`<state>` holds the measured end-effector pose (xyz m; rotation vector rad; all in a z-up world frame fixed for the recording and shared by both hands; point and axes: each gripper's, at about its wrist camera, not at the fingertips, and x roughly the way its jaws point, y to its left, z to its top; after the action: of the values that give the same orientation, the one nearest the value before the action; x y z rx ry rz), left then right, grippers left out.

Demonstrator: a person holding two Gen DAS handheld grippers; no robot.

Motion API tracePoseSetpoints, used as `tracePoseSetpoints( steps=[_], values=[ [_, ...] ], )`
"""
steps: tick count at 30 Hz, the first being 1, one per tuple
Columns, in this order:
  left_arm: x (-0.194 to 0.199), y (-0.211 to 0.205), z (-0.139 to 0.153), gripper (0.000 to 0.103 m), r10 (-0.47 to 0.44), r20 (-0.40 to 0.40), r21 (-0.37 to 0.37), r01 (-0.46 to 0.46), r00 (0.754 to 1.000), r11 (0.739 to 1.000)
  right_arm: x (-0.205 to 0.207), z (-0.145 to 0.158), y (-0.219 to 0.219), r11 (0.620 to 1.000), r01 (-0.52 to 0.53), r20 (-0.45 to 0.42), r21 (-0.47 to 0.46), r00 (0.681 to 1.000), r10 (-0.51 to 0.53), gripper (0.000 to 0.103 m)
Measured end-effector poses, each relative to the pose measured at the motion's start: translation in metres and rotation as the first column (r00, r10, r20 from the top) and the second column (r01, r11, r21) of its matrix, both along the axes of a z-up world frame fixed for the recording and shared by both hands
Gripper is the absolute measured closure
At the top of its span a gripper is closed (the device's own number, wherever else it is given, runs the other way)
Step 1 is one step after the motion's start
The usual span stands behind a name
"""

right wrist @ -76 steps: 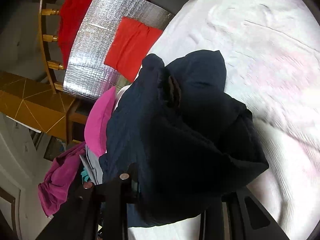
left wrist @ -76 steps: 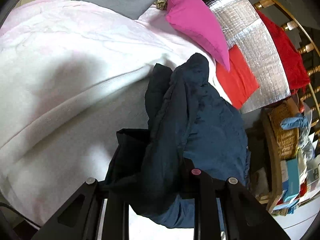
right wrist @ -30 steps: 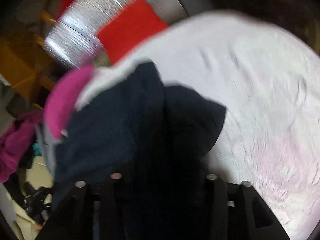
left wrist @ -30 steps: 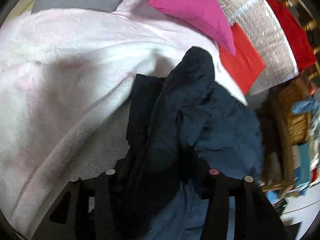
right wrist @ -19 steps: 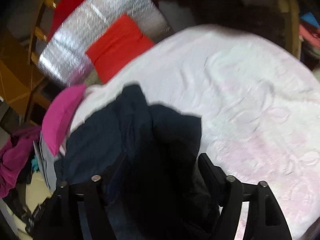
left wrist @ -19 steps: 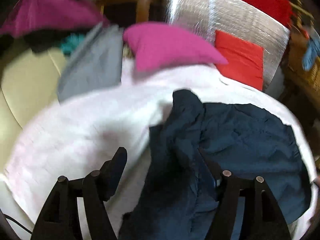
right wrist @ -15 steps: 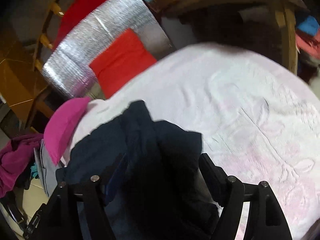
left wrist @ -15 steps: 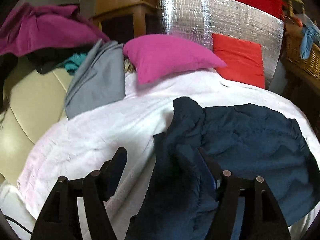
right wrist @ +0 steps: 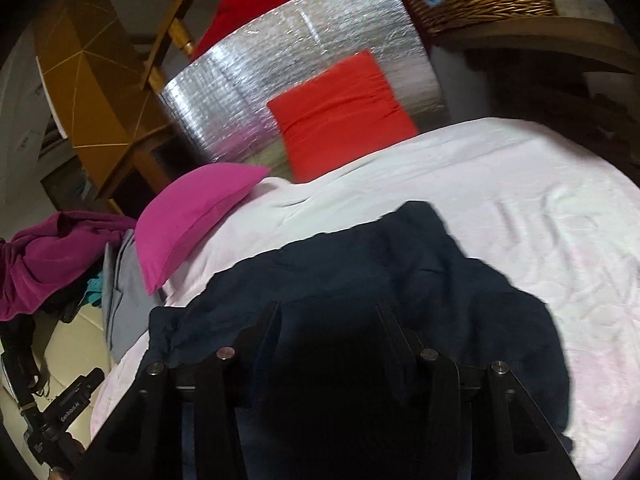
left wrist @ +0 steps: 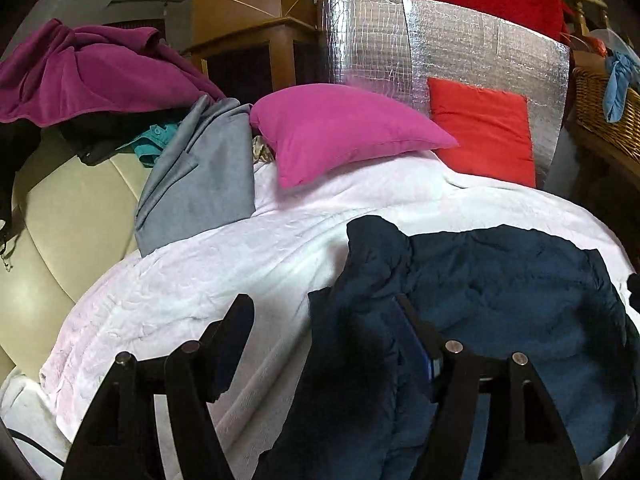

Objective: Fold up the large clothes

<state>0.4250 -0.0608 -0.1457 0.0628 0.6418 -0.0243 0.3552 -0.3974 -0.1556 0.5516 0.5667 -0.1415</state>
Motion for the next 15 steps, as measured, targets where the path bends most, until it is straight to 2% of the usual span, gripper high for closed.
tracePoseSetpoints(
  steps=[5,15],
  values=[
    [0.007,-0.006,-0.001,0.032,0.003,0.007,0.021,-0.003,1.000,1.000,0.016,-0.006,0.004,1.000,0.003,-0.013,0.006,1.000,-0.003,0.053],
    [0.027,-0.018,-0.004,0.032,0.005,0.021,0.053,-0.006,1.000,0.999,0.050,-0.020,-0.014,0.997,0.037,-0.055,0.067,0.998,-0.033,0.053]
  ],
)
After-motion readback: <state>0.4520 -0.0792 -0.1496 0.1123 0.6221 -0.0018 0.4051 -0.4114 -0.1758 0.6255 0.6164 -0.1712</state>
